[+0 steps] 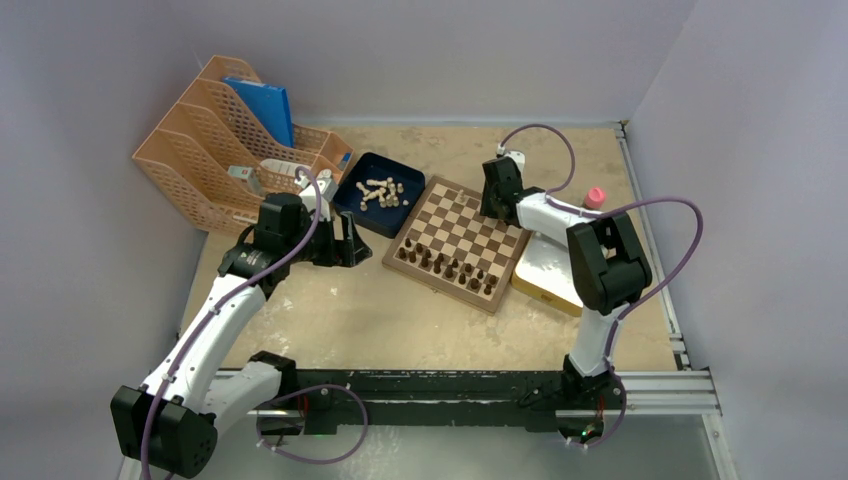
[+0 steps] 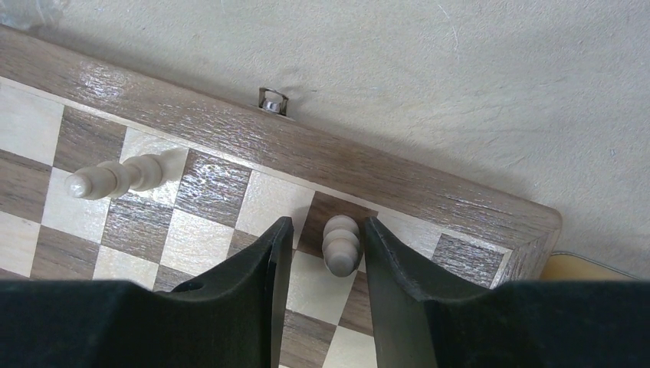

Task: Set up the chess pieces on the board
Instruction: Move the chess piece to the storage box.

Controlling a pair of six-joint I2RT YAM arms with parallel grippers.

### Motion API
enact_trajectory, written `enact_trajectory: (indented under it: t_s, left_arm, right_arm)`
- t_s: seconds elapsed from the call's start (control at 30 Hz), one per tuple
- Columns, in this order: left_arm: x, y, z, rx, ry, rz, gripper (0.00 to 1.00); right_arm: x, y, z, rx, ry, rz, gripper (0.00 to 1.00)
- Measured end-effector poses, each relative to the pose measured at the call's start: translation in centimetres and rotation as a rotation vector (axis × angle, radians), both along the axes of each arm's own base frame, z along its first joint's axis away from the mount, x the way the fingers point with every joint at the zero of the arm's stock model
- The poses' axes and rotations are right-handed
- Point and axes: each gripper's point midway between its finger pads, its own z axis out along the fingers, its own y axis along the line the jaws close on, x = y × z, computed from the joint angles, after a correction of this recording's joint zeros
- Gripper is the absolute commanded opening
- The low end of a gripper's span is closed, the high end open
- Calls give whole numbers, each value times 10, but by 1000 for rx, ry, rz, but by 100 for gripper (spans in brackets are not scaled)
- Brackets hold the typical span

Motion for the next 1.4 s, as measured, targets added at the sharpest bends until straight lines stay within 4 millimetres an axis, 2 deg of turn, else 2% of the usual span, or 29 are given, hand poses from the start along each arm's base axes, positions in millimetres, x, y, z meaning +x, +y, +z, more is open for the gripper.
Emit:
enact_trajectory:
  t_s: [0.63,0.77,1.07,1.2,1.3,1.4]
  left_arm:
    - [0,0,0,0,0,0,78]
    - [0,0,0,1,0,1,78]
    - [1,1,-1,7,1,8,78]
    - [0,3,-3,14,8,13,78]
    - [0,3,-4,16,13,14,78]
    - [-1,3,-4,17,14,14,78]
  right_arm:
    - [1,1,0,4,-3,3,38]
    - [1,2,0,8,-3,5,34]
    - [0,4,0,16,1,11,45]
    - [-1,2,0,13,3,2,45]
    - [-2,-1,1,1,11,-5,40]
    - [-2,-2,6,-3,8,-10,43]
